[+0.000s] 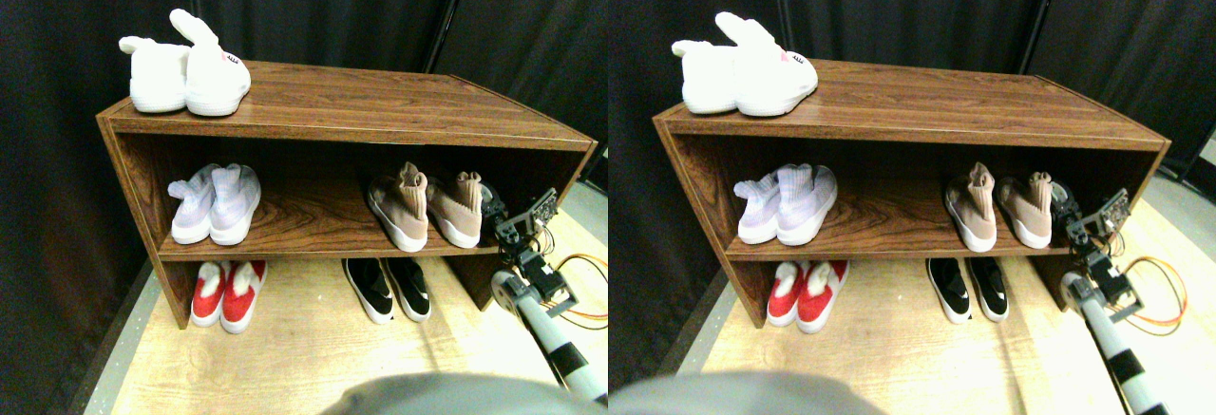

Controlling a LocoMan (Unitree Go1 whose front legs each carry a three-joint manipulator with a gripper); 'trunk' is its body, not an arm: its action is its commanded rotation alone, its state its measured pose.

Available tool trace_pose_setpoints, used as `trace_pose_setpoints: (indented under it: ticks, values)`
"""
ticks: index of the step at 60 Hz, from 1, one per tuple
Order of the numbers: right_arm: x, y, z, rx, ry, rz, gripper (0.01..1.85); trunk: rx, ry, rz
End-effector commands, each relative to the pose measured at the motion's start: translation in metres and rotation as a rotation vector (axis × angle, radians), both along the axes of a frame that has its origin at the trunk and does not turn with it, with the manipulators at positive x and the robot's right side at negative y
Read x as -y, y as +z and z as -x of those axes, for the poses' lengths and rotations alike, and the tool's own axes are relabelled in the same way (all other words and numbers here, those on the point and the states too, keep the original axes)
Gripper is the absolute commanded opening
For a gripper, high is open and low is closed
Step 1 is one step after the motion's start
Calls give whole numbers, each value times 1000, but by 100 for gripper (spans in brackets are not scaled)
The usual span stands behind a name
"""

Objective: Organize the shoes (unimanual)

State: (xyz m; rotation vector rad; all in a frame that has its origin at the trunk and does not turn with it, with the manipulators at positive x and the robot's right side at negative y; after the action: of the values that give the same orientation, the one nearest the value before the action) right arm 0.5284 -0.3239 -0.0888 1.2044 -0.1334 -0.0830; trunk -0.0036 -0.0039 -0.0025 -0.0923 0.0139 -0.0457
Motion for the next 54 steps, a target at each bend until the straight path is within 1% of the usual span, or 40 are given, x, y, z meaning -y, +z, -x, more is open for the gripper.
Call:
trace_pose_setpoints:
  ticks: [1,6,10,15,25,30,43,44,54]
  values:
    - [-13,8,3,28,25,-8,6,-24,23,27]
    - [-23,9,4,22,36,-10,6,-23,28,32]
    - [-30,10,7,20,30,-5,6,-24,31,35]
    - [-35,11,8,8,17,-13,6,-23,32,36]
    - [-45,12,11,14,8,-12,6,-23,31,36]
    - [-47,12,12,9,13,-1,6,-21,31,36]
    - [-47,11,13,14,-30,8,6,-23,27,32]
    - [-47,10,13,19,-34,6,6,-26,25,31]
    - [-48,8,14,19,-30,-20,6,-26,25,31]
